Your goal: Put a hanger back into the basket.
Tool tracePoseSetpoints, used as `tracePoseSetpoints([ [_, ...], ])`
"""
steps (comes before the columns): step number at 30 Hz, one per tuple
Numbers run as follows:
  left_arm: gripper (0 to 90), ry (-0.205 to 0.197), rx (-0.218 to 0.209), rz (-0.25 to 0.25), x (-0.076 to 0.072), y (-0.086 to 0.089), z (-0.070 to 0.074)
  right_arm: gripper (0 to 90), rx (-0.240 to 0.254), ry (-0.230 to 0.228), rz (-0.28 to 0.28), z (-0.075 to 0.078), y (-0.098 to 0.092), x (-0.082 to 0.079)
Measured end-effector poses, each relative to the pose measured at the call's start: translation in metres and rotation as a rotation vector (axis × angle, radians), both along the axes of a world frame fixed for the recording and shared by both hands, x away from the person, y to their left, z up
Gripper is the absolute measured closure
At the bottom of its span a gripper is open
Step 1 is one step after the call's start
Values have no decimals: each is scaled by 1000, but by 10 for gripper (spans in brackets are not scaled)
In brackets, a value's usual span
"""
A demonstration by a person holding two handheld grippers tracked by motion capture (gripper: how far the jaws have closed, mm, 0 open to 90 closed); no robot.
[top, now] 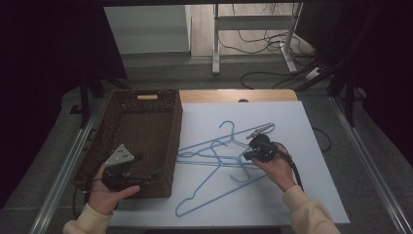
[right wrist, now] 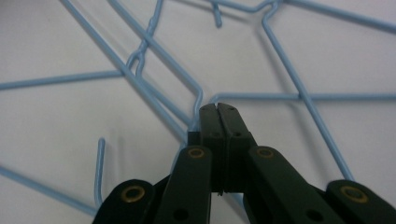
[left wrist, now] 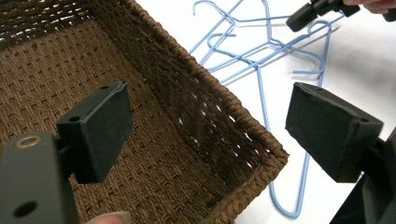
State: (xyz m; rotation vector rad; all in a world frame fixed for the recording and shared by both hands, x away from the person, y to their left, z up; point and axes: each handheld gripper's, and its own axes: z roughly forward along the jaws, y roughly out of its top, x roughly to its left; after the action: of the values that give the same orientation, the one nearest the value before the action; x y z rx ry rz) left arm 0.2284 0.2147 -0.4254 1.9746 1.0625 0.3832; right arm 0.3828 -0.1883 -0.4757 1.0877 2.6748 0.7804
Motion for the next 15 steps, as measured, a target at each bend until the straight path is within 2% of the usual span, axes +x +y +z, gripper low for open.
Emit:
tracePoseSetpoints([
  [8, 150, -3, -6, 2, 0, 1, 1, 880, -11, -13, -13, -3, 13, 19],
  [10, 150, -1, -5, 1, 0, 1, 1, 820, -15, -21, -32, -2, 14, 28],
  [11, 150, -1, -6, 0, 0, 2, 0, 820, -15, -21, -32, -2, 14, 28],
  [15, 150, -3, -7, -2, 0, 2, 1, 694, -27, -39, -45, -2, 15, 43],
])
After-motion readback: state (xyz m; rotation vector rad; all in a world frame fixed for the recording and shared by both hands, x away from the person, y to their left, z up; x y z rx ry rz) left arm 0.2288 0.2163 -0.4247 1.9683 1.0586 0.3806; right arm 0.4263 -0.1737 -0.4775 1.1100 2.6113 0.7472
